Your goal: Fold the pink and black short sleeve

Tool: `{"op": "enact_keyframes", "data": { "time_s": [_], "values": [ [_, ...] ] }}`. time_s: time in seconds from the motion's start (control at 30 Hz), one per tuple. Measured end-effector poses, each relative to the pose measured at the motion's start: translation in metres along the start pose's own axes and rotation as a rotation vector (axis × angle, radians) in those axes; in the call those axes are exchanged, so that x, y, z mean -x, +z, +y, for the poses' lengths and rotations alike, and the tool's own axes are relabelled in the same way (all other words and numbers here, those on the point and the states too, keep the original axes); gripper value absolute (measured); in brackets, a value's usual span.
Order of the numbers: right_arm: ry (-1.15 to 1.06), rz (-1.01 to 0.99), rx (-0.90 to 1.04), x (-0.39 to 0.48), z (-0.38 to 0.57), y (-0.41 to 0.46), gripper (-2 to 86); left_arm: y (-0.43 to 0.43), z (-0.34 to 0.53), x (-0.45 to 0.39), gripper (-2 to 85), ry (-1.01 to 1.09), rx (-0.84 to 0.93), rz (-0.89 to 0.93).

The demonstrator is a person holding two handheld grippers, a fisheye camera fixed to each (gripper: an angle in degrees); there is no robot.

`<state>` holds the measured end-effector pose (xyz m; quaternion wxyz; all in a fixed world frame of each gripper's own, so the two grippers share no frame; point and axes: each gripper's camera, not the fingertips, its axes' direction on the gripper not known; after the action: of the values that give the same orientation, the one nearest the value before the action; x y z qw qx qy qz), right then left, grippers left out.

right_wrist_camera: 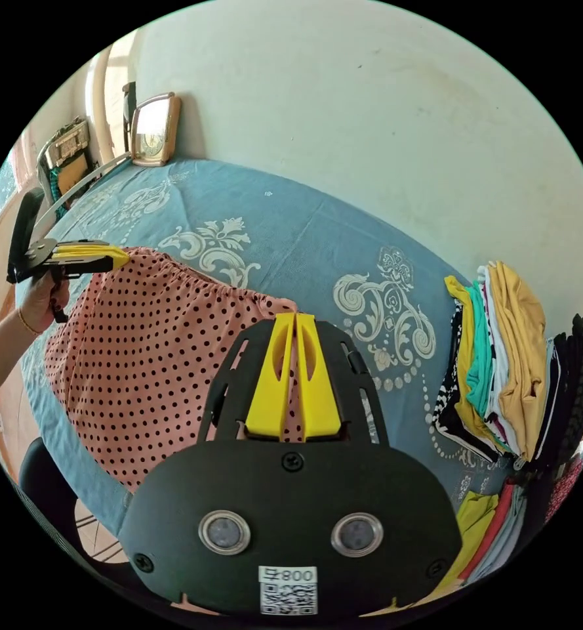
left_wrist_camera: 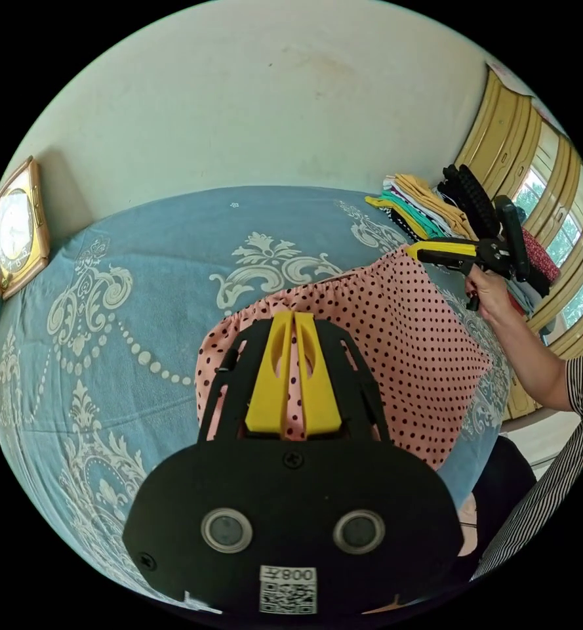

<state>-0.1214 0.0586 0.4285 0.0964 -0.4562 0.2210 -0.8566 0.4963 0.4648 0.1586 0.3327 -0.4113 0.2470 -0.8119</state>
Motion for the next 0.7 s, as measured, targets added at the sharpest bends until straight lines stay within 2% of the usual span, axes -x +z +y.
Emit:
{"op": "enact_keyframes", "data": {
  "time_s": [0.2, 0.27, 0.47, 0.6, 0.7],
  "values": [
    [0.011, -0.033, 0.149, -0.018, 0.003, 0.064, 0.1, 0.031, 0.012, 0.014, 1.4, -0.024, 0.103, 0.000],
    [0.018, -0.039, 0.164, -0.024, 0.007, 0.071, 0.0, 0.027, 0.018, 0.019, 1.6, -0.046, 0.082, 0.018],
    [0.073, -0.120, 0.090, -0.060, 0.024, 0.056, 0.4, -0.002, 0.041, 0.035, 1.4, -0.072, -0.023, 0.037],
    [0.113, -0.195, 0.043, -0.079, 0.048, 0.032, 0.5, 0.012, 0.055, 0.049, 0.7, -0.122, 0.083, -0.078],
    [0.118, -0.185, 0.037, -0.081, 0.081, 0.009, 0.4, 0.010, 0.065, 0.053, 0.5, -0.148, 0.081, -0.066]
  ]
}}
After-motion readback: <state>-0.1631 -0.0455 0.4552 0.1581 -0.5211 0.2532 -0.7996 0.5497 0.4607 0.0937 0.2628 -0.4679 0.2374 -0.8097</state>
